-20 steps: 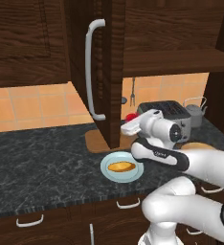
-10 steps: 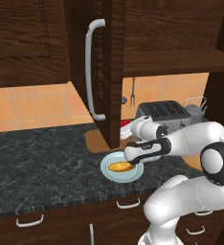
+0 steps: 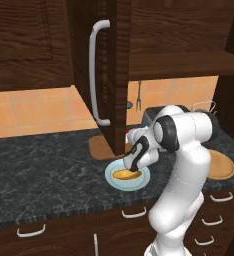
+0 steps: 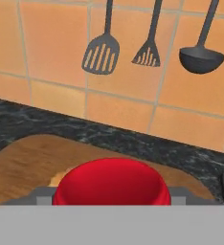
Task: From the different types of pastries on the counter, select a croissant and place it on the cutting board. Then retrieve a jar of jam from the cabinet and place it alongside the croissant on the cutting board.
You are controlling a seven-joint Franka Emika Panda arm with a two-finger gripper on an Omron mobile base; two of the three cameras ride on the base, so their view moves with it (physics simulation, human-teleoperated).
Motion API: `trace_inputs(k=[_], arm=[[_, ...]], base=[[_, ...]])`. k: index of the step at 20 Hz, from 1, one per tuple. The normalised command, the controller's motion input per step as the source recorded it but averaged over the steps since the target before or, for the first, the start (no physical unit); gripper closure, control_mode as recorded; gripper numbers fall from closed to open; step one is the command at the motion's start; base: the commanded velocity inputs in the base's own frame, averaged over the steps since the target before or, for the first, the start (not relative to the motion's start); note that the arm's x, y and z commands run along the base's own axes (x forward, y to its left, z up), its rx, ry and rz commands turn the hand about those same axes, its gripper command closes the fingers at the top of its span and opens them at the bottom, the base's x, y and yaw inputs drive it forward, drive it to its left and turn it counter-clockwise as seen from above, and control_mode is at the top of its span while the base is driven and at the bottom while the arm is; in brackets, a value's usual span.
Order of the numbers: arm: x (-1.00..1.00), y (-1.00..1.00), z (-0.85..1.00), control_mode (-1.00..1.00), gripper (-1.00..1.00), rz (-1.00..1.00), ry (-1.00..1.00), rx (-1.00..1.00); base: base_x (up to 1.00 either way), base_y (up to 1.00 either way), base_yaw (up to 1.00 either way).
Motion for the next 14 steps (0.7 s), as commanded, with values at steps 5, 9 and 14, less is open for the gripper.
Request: trace_inputs(k=[5,9,14], arm=[[0.73,0.03,-0.01,-1.0,1.0,-0.19,0.0,0.03],[0.57,0.01,-0.06,-1.0,1.0,-0.13,0.0,0.0],[0.47,0.04,-0.51,-1.0,1.0,-0.08,0.0,0.0]], base=[[0.0,0.0,0.0],[0.0,0.0,0.0],[0.0,0.0,0.0]])
